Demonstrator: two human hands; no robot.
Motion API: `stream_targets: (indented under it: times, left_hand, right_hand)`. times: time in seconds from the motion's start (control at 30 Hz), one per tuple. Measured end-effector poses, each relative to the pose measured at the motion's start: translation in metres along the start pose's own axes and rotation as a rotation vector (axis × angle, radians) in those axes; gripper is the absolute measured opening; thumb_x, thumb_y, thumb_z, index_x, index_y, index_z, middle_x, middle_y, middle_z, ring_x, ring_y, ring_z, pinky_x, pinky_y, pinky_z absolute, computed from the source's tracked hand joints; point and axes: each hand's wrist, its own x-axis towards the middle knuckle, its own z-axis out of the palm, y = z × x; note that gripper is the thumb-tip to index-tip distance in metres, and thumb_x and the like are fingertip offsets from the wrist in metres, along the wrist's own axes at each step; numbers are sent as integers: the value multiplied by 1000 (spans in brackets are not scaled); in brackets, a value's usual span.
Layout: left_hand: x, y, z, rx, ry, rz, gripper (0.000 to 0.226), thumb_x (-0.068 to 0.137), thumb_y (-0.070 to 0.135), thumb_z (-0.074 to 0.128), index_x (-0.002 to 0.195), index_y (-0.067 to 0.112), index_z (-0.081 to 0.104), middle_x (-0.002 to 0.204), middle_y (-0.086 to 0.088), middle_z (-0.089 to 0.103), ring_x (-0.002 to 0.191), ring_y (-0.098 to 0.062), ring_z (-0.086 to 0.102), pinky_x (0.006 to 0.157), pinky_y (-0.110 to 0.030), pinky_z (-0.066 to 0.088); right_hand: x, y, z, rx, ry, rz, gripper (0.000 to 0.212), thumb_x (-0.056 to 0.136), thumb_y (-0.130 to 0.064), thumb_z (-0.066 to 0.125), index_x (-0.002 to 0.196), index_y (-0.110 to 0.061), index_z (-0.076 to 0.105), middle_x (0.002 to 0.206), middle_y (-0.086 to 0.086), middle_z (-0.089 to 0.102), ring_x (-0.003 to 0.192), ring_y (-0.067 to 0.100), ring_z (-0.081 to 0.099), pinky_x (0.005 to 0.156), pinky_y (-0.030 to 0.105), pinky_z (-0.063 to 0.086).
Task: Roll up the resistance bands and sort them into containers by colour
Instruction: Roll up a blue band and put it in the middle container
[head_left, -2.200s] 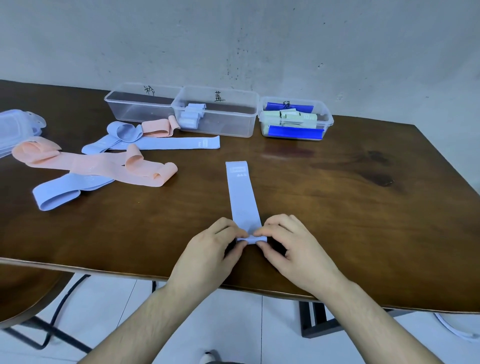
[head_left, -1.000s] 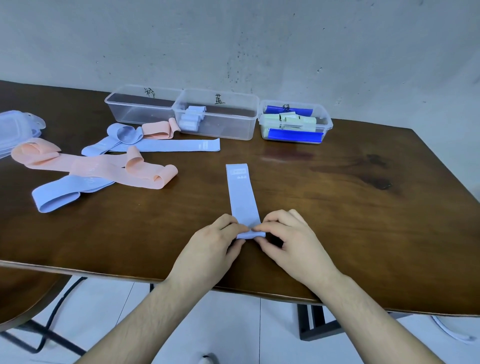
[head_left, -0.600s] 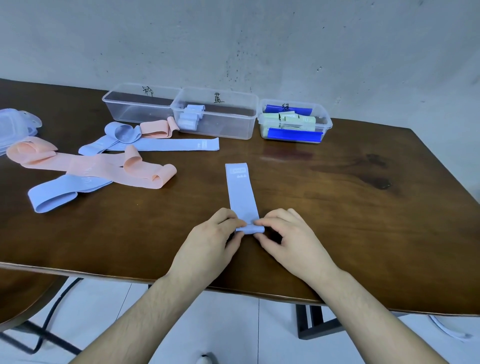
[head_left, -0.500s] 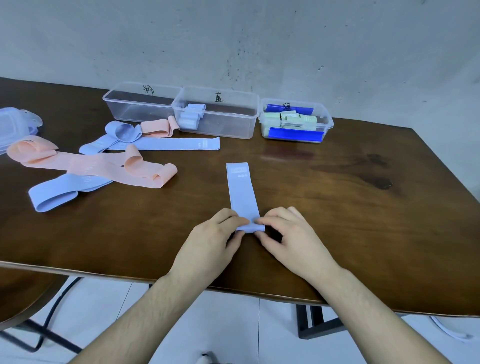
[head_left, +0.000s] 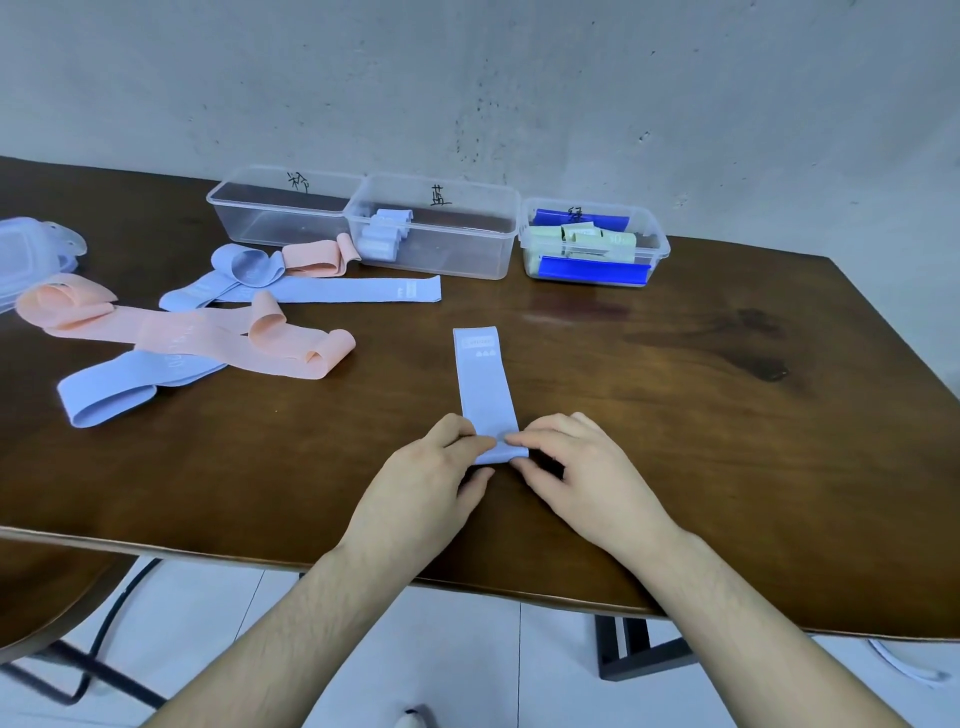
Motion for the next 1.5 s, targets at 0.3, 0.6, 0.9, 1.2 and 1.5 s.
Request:
stream_targets:
  times: [0.3,0.6,0.9,1.2,1.5]
  left_hand:
    - [8,-3,-1,42,8,27,22,90,18,71,111,14,72,104,3,62,63,-17,62,55,-32,55]
    - [14,-4,-6,7,-32,-8,23,93,21,66,116,18,69,108,4,60,74,-15,63,62,-22,48]
    - [-1,3,-11,-31,-22,20,18,88,20,73,106,20,73,99,9,62,61,-7,51,56,-13,35]
    - [-20,12,-8,-45,-21,73,18,90,22,72,108,18,73,98,9,60,60,-8,54,54,-17,43]
    - [-18,11,-5,-7,14,30,29,92,29,57,114,17,72,100,9,59,61,-9,55,53,-16,40]
  right_hand:
    - [4,0,2,-68,27,-43,32,95,-30,67,127,-23,69,113,-14,59,100,8,41,91,27,46]
    - [11,4,0,-80,6,-105,30,96,-28,66,125,-21,70,107,-10,58,92,9,43,85,24,43]
    - [-9,-2,-9,40,-13,-37,24,97,-31,64,121,-29,68,107,-22,57,101,-1,48,85,7,37]
    - [-30,-6,-9,72,-29,-9,20,95,-38,62,113,-33,69,106,-25,58,105,-2,48,84,7,38]
    - [-31,-5,-4,72,41,-15,25,92,-29,69,117,-29,71,107,-23,57,99,4,52,84,12,42]
